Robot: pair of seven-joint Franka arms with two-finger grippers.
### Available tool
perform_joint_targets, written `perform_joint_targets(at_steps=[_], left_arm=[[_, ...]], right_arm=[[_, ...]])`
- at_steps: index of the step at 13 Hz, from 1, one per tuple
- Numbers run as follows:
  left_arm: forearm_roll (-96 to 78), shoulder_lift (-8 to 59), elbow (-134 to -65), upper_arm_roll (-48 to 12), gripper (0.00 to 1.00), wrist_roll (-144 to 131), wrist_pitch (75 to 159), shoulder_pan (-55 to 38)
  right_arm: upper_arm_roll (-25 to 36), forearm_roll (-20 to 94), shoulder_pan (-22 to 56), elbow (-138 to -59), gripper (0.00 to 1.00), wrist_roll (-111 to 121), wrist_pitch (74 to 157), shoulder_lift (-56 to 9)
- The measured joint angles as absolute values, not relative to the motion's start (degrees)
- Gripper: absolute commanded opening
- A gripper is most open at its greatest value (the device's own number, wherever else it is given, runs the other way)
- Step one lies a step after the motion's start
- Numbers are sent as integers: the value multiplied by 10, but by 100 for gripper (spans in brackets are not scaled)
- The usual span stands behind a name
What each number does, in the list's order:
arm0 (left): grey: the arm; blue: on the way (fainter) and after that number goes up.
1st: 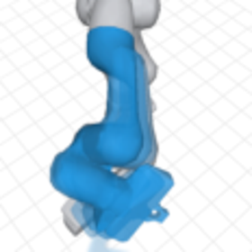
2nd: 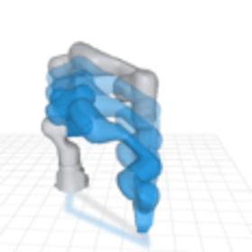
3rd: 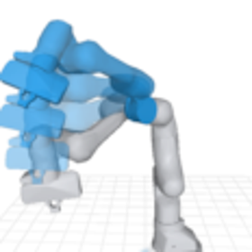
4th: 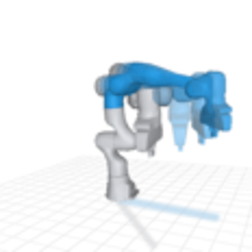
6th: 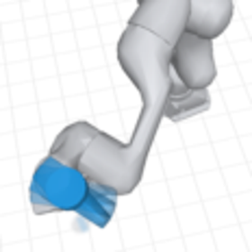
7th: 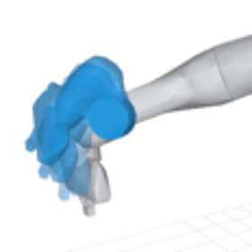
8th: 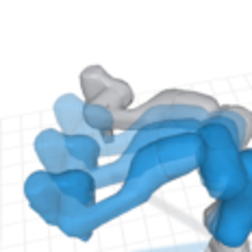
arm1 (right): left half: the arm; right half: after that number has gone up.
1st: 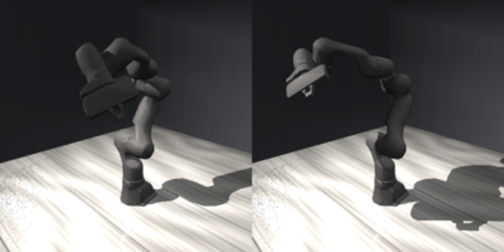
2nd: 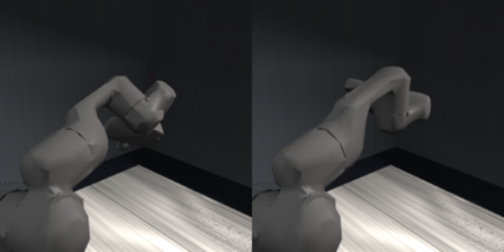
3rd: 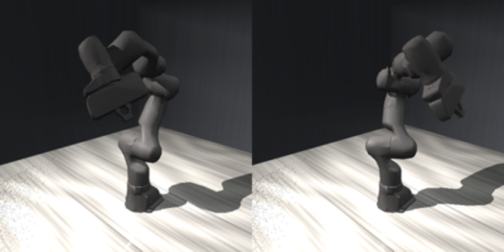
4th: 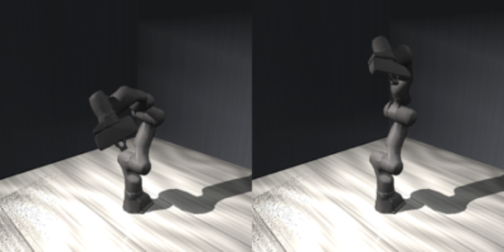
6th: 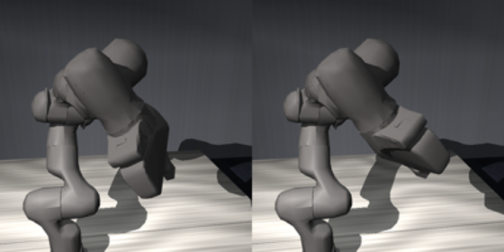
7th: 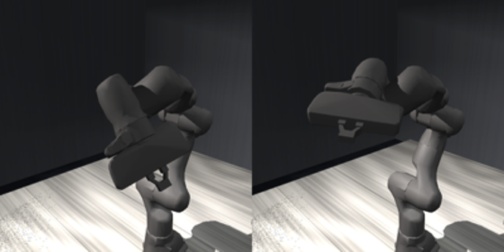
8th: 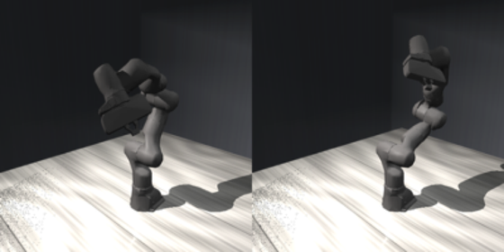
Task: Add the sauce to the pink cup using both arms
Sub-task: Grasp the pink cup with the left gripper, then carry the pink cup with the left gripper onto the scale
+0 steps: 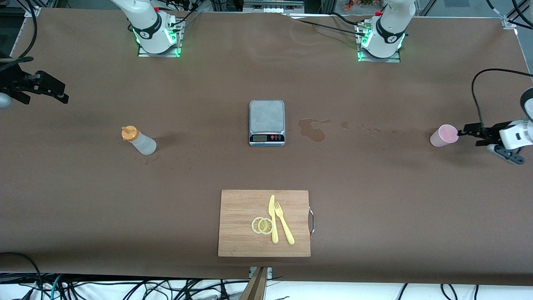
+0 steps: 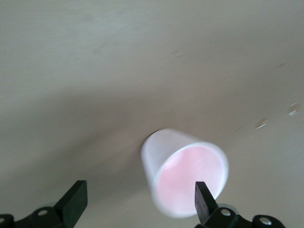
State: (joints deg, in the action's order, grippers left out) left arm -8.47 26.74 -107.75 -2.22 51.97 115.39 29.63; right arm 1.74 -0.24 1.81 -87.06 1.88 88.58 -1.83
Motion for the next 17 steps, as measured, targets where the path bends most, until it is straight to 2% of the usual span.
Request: perform_joint_targets(at_steps=[5, 6, 7, 9, 10, 17], left_arm=[[-98, 268, -1096, -24, 93, 536, 1186, 295], [-98, 268, -1096, -23, 84, 538, 1186, 295], [-98, 268, -1099, -23, 66, 540, 1186, 296], [-98, 269, -1114, -23, 15, 543, 1186, 297], [-98, 271, -1121, -23, 0, 544, 1187, 298], [-98, 260, -1107, -27, 0, 518, 1186, 290]], right_arm=[[17, -2, 18, -871, 100, 19, 886, -18], [18, -2, 18, -871, 100, 19, 886, -18], [18, -2, 18, -871, 100, 19, 886, -18], [18, -2, 18, -871, 100, 19, 886, -18], [18, -2, 18, -871, 100, 19, 886, -18], [20, -2, 17, -871, 100, 19, 886, -18]])
